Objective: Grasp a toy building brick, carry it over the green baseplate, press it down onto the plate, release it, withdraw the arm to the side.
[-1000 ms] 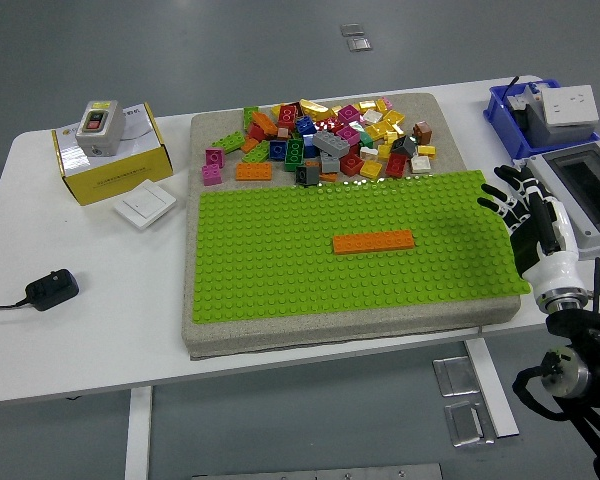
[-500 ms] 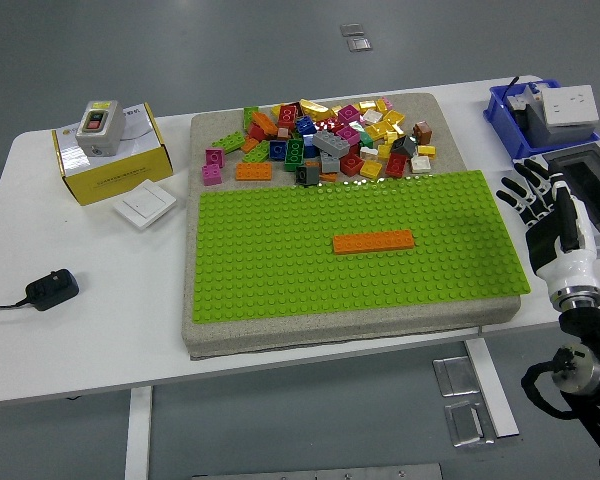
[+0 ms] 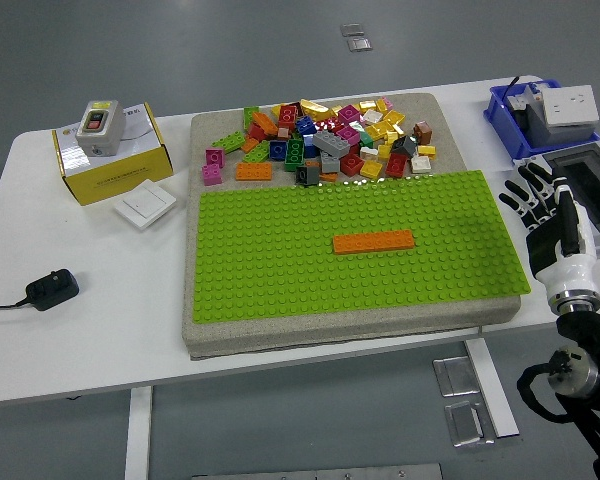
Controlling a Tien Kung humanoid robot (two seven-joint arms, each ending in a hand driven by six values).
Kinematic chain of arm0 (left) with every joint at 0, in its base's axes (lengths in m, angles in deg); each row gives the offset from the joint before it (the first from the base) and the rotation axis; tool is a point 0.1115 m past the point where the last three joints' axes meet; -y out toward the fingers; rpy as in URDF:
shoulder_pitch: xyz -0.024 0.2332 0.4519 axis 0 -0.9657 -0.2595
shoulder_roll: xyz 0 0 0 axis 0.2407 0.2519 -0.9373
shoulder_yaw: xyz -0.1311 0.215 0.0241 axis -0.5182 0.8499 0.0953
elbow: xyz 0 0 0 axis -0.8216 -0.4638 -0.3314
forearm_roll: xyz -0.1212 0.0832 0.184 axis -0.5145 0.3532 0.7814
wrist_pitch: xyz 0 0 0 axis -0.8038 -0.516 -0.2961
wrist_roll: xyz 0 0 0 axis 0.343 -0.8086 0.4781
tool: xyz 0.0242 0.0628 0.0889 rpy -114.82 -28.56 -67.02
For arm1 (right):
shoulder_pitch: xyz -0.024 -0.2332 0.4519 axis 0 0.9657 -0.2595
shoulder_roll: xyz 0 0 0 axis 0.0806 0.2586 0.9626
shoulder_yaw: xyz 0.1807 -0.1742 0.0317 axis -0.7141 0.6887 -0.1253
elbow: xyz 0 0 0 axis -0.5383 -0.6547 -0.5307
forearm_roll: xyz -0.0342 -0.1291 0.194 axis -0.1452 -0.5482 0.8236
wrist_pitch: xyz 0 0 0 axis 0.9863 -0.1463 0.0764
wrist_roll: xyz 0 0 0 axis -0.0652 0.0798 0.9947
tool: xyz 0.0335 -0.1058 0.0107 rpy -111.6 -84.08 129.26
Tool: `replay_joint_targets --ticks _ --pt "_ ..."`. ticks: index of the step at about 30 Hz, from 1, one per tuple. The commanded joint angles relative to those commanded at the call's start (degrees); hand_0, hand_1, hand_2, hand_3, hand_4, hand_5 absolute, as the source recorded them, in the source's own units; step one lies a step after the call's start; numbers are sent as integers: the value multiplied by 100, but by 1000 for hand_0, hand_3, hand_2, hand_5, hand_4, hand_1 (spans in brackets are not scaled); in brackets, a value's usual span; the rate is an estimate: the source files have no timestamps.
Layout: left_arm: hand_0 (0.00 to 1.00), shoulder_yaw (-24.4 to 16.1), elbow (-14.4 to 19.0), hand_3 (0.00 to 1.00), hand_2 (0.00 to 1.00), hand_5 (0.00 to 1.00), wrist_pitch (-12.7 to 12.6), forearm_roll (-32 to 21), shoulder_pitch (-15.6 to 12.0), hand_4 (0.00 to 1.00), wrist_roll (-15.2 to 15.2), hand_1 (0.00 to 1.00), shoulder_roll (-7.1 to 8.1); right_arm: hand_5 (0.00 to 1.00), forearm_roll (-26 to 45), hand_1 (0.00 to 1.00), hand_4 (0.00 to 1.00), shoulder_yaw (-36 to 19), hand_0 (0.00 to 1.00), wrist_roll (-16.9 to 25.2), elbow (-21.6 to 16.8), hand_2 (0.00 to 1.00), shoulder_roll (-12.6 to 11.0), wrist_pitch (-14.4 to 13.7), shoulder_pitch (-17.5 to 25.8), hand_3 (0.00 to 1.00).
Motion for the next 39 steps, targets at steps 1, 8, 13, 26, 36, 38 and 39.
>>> replay_joint_targets --ticks 1,8,13,26,36,38,39 --pt "665 6 0 633 645 557 -3 -22 -9 338 -3 665 -7 694 9 630 540 19 647 1 4 718 -6 1 6 617" --pt "665 -99 0 633 644 554 -16 -33 -82 338 29 665 -44 696 92 627 541 142 649 4 31 717 -47 -1 25 618" --pt "665 -130 0 633 643 551 -22 -46 -90 339 9 665 -51 698 124 626 541 201 641 -2 41 714 -59 -7 6 617" --pt "665 -222 0 633 642 546 -28 -46 -119 340 -13 665 -84 699 19 626 543 291 637 -182 -5 716 -50 225 -1 622" --pt "664 -327 0 633 642 544 -12 38 -52 340 -47 665 -62 696 86 625 541 319 630 -220 -1 711 -26 250 9 625" --pt "664 -396 0 633 642 544 -1 119 -39 340 -40 665 -64 696 -21 625 541 338 630 -298 -30 711 -34 286 -3 625" --pt "664 -426 0 633 642 544 4 151 -35 340 -38 665 -66 696 -92 625 541 351 630 -338 -49 711 -39 301 -12 625"
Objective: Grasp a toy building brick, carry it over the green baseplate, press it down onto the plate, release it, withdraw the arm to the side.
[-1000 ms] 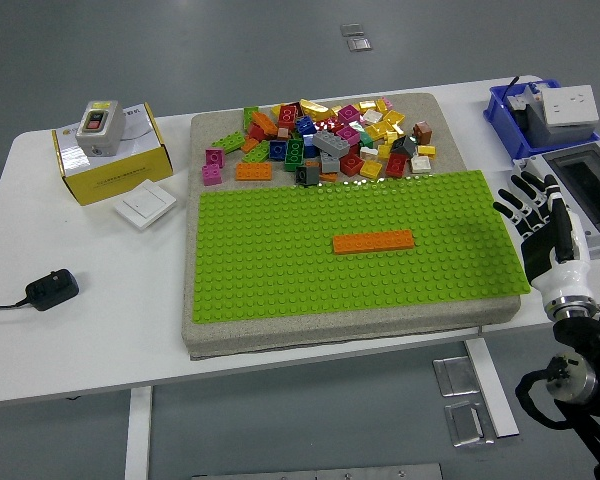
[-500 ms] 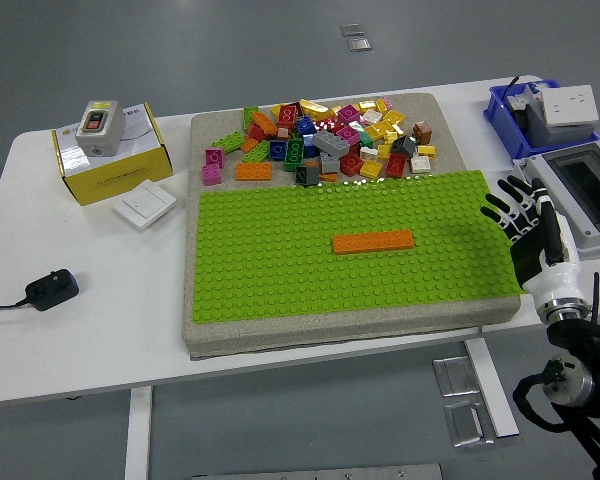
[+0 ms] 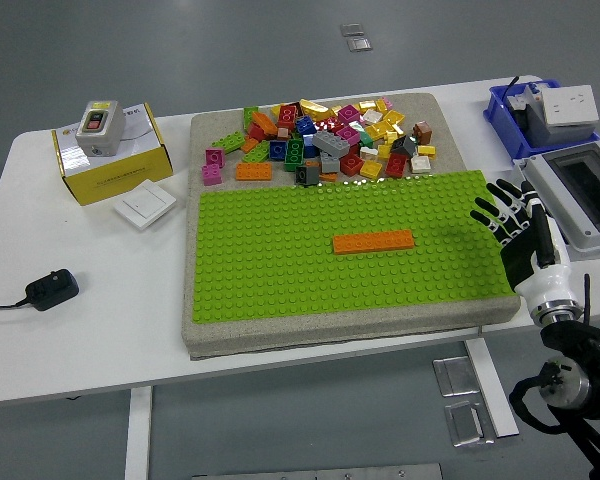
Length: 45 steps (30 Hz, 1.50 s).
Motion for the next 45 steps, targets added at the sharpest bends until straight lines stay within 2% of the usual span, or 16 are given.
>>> replay_joint_targets --ticks 7,11,16,23,29,34,38,45 --pt "665 -242 0 633 642 543 23 287 7 339 46 665 -35 689 -549 626 540 272 635 -266 -107 718 -35 62 -164 630" --pt "664 159 0 632 641 543 22 -183 -151 339 -225 665 -76 687 -607 628 540 269 635 -251 -128 716 -94 19 -187 632" --pt "664 257 0 632 641 543 33 -328 -176 339 -191 665 -140 681 -478 625 537 33 633 -148 -103 712 -114 -16 -93 628" --pt "664 -114 0 632 640 543 -4 -5 -170 339 46 665 -94 683 -335 626 546 87 626 -50 -36 704 -114 -49 -127 623" --pt "664 380 0 632 640 543 -29 -539 -48 339 -237 665 -39 677 -178 625 548 87 624 -7 26 699 -115 -62 -98 618" --pt "665 94 0 632 640 543 -9 -187 -61 339 7 665 -109 668 -56 616 540 96 623 -29 -2 700 -71 -41 -108 620" --pt "665 252 0 631 640 543 -9 -276 -31 339 -62 665 -117 660 -49 615 533 74 621 -35 -3 699 -76 -39 -131 620" --pt "664 265 0 631 640 543 -14 -252 71 339 -79 665 -115 653 215 612 522 80 615 -71 22 696 -82 66 -118 620"
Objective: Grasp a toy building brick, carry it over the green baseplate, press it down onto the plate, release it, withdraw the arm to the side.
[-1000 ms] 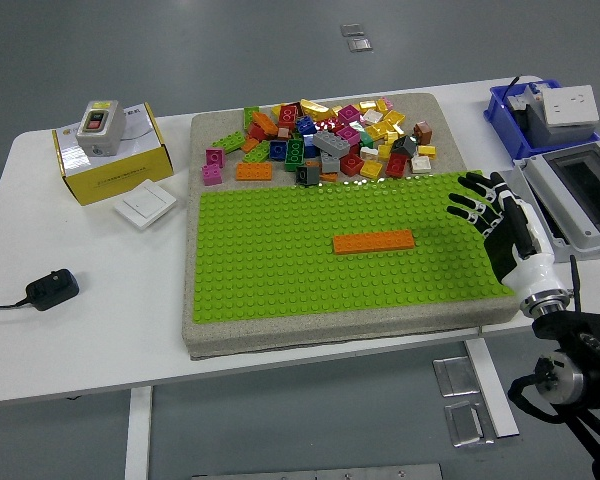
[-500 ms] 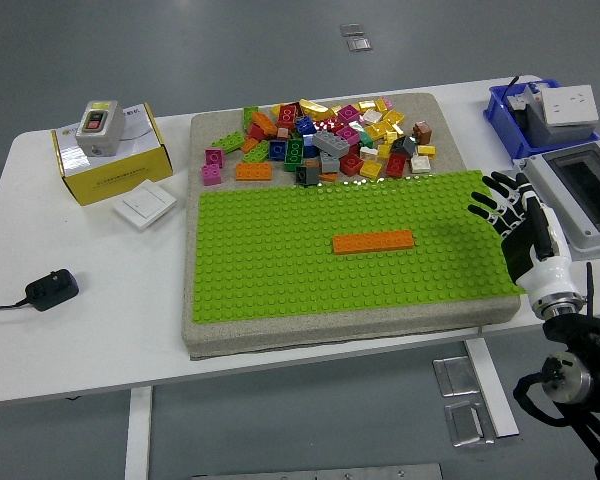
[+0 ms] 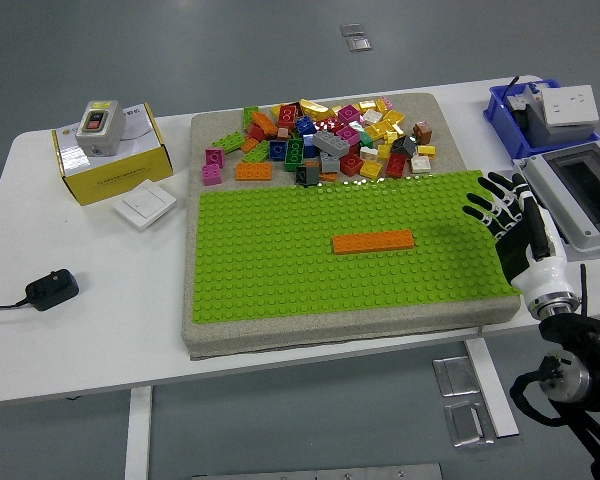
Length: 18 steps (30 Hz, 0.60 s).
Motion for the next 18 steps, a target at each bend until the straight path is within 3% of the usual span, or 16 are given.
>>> replay_joint_targets --ticks 7,18 --pt "665 -123 0 631 639 543 15 150 -20 339 91 665 -27 650 102 610 520 -24 614 -17 -3 695 12 58 7 620" --pt "665 -2 0 633 641 543 14 54 5 340 39 665 2 641 75 608 505 -108 610 -3 -10 694 46 49 21 623"
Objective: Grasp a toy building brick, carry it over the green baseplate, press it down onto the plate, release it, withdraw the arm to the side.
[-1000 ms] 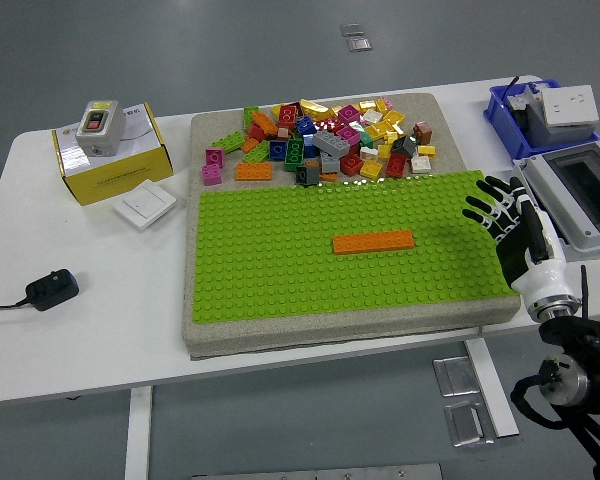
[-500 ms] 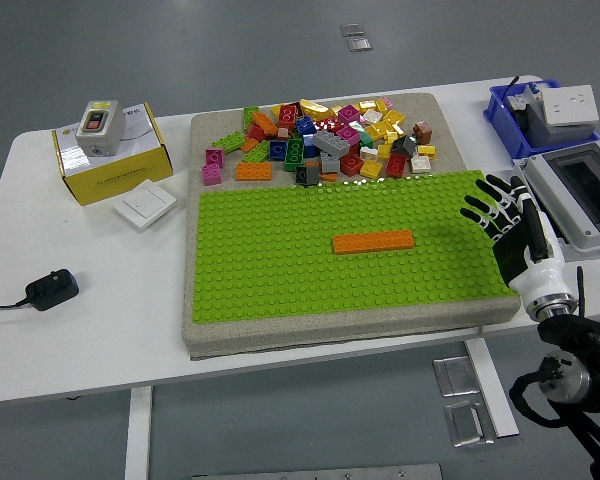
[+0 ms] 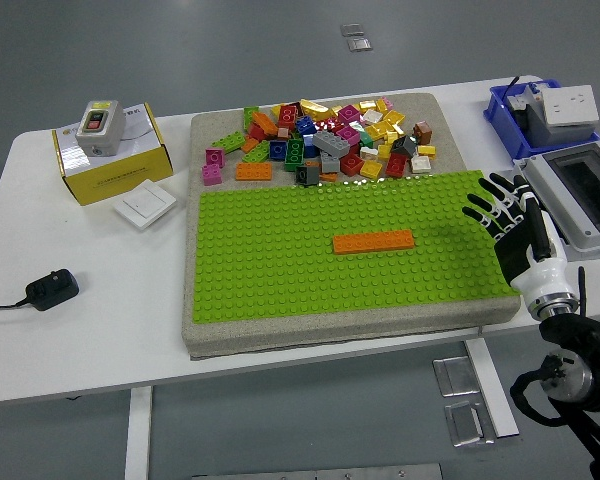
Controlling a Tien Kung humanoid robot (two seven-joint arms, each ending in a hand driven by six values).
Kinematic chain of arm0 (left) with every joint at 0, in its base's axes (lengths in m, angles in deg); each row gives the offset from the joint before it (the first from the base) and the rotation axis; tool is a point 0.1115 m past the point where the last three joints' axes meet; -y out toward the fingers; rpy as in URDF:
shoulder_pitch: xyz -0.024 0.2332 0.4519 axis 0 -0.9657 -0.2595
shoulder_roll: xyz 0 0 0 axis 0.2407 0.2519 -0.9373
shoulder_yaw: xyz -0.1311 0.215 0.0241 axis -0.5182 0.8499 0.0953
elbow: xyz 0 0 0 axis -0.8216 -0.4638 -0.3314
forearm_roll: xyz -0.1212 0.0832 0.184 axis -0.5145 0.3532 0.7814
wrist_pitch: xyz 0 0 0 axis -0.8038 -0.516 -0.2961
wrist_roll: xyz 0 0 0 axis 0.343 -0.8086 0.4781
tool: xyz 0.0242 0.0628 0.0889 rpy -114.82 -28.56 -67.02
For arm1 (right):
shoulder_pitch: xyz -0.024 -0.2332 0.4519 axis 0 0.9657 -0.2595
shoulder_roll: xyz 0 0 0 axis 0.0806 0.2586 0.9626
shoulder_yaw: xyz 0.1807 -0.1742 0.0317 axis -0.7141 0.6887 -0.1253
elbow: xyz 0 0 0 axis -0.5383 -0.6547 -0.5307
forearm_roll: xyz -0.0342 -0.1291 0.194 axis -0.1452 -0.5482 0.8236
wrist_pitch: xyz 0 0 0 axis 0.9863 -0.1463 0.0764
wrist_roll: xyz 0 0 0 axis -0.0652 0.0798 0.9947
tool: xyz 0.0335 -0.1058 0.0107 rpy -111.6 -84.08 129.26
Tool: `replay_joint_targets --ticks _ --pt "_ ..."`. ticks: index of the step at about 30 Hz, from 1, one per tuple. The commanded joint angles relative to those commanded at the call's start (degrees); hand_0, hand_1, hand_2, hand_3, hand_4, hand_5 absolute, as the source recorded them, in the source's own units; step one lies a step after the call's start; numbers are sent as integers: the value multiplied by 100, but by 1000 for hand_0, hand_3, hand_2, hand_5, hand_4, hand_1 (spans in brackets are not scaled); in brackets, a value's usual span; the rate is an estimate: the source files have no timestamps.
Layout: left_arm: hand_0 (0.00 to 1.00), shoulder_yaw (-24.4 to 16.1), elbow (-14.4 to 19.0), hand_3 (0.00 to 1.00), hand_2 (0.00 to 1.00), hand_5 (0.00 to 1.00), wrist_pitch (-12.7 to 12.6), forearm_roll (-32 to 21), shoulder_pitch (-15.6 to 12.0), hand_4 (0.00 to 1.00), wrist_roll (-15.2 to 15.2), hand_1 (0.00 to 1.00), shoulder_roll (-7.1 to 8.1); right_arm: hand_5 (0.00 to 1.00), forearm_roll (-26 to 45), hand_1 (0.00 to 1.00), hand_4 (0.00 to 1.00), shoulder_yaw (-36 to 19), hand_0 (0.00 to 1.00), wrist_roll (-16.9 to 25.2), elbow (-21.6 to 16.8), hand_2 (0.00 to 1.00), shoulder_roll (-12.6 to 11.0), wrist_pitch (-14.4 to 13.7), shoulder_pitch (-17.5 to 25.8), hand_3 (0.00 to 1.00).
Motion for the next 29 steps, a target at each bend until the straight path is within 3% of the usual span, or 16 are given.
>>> replay_joint_targets --ticks 13,29 --pt "665 -120 0 633 641 543 7 130 26 341 71 665 13 640 -418 607 499 202 607 53 -163 693 18 -234 -94 622" --pt "666 25 0 634 641 542 -27 -60 18 342 81 664 -2 646 -371 604 501 248 604 60 -101 692 33 -262 -90 619"
